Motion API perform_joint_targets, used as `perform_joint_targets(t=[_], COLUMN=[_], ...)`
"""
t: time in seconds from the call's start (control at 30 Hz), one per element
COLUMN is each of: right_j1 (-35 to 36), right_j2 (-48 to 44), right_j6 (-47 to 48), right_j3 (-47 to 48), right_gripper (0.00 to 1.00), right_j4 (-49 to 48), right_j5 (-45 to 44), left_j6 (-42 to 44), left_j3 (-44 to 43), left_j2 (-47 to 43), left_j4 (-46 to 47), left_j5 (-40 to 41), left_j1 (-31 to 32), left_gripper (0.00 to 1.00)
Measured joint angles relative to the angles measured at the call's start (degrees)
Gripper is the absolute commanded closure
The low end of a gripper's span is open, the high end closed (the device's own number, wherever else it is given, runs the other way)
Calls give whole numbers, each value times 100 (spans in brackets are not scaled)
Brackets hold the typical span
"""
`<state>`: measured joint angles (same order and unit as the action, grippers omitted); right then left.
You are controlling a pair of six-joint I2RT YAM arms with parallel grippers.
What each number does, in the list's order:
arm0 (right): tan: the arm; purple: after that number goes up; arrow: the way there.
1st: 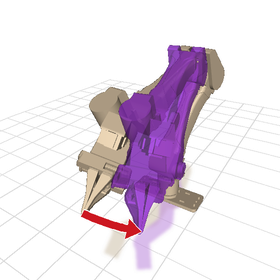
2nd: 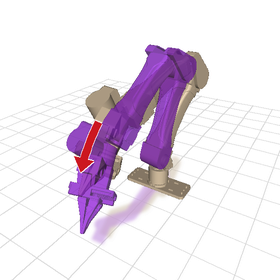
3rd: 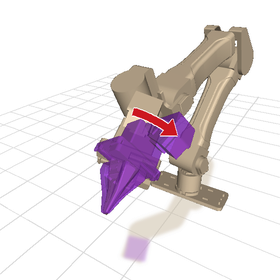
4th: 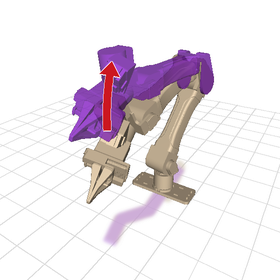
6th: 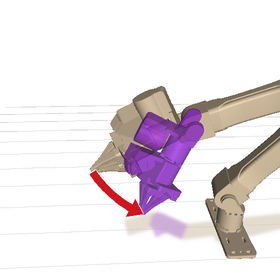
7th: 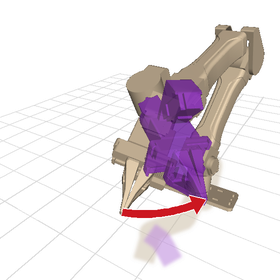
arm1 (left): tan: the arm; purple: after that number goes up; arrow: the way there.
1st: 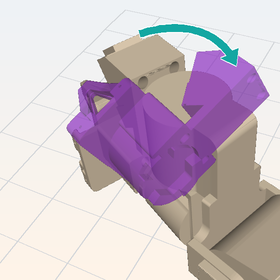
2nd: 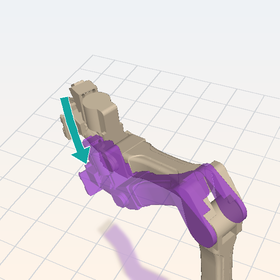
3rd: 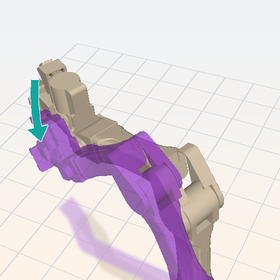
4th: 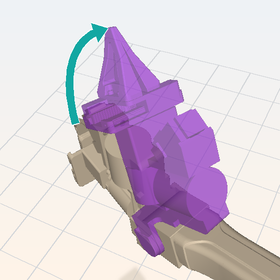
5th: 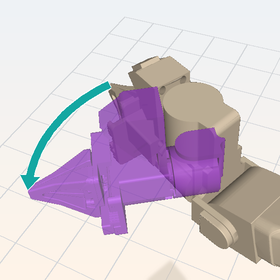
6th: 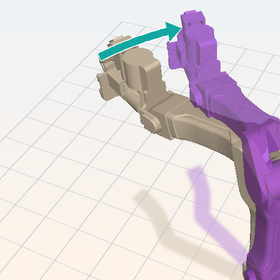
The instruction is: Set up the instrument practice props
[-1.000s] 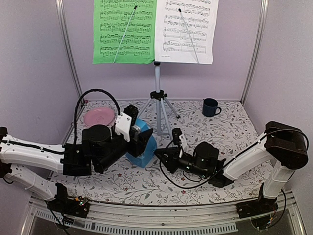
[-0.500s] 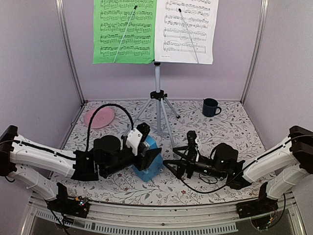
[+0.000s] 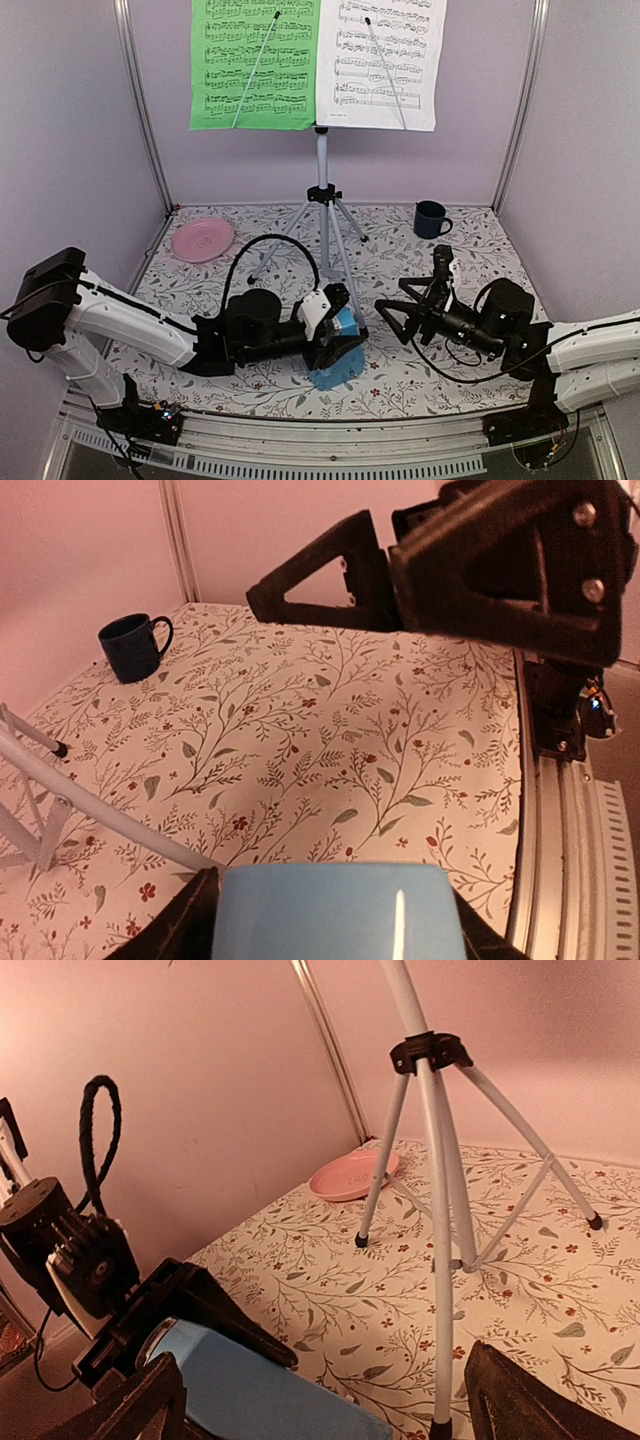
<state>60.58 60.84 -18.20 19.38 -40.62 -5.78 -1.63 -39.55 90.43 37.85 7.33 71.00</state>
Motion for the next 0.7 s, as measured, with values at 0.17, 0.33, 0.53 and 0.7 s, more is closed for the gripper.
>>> perform_joint_targets(t=[0.17, 0.33, 0.53, 0.7], right_j1=[-402, -527, -527, -527], right_j2=[-647, -804, -579, -278], right_j6=[-144, -195, -190, -157], right_j3=[-31, 37, 479, 726], right_gripper=[1, 1, 1, 1], right_j4=[588, 1021, 1460, 1624], right_j5=[-229, -256, 11, 435], left_j6=[98, 96, 52, 0], left_j3=[-157, -210, -273, -68], left_j2=[393, 575, 605, 328], left_j4=[267, 514, 693, 837], left_j5=[-339, -640, -841, -1062], left_j1=[-15, -98, -201, -223], left_gripper=[72, 34, 1, 4])
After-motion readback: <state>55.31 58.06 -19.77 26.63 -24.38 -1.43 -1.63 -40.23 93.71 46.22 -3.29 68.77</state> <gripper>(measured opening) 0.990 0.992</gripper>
